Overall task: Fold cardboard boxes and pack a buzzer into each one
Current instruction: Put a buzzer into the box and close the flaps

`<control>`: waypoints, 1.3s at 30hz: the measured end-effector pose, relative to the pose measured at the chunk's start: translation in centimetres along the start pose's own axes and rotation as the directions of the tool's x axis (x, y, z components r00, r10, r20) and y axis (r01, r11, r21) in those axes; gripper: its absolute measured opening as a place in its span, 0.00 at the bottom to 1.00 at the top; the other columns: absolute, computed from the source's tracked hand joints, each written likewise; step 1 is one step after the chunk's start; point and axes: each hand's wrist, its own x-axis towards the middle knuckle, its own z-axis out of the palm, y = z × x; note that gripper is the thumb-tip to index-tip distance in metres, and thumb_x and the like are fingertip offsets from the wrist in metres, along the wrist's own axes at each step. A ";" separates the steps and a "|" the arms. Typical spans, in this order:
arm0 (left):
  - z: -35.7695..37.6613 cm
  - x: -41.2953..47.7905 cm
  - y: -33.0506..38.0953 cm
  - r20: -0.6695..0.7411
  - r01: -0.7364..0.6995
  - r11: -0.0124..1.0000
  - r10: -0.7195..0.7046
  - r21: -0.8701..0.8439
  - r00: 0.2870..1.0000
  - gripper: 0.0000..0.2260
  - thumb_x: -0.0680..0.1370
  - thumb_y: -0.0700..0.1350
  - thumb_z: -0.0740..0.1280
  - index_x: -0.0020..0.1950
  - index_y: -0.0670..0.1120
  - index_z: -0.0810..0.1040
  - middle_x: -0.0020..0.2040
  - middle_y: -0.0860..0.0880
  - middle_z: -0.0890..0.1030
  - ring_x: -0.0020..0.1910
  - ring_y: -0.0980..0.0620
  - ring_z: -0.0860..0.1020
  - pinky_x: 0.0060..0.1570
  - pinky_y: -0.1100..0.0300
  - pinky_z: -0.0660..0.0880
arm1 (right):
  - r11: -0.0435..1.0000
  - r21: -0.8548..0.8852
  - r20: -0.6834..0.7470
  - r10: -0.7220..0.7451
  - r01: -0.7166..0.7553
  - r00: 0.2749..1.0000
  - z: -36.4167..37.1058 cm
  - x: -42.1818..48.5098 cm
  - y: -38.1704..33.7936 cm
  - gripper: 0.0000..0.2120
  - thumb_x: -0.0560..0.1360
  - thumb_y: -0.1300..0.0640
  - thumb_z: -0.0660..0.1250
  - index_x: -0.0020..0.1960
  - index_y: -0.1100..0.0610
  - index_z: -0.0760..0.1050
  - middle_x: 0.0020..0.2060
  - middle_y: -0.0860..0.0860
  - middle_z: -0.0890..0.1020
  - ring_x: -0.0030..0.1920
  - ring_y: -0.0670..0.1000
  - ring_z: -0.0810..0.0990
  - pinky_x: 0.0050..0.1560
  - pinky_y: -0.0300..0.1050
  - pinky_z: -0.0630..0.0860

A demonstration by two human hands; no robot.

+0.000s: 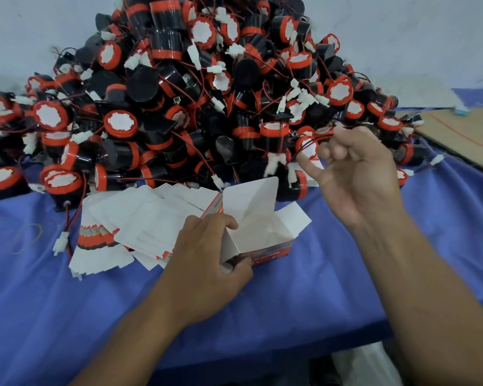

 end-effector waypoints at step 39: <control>-0.6 0.2 -0.6 0.140 0.050 0.997 -0.041 -0.062 0.989 0.20 0.66 0.56 0.62 0.58 0.60 0.69 0.54 0.68 0.68 0.52 0.64 0.70 0.42 0.69 0.66 | 0.892 0.366 -0.077 -0.254 0.264 0.964 1.3 -1.6 -3.7 0.17 0.70 0.70 0.60 0.58 0.64 0.68 0.57 0.62 0.84 0.59 0.59 0.84 0.49 0.49 0.80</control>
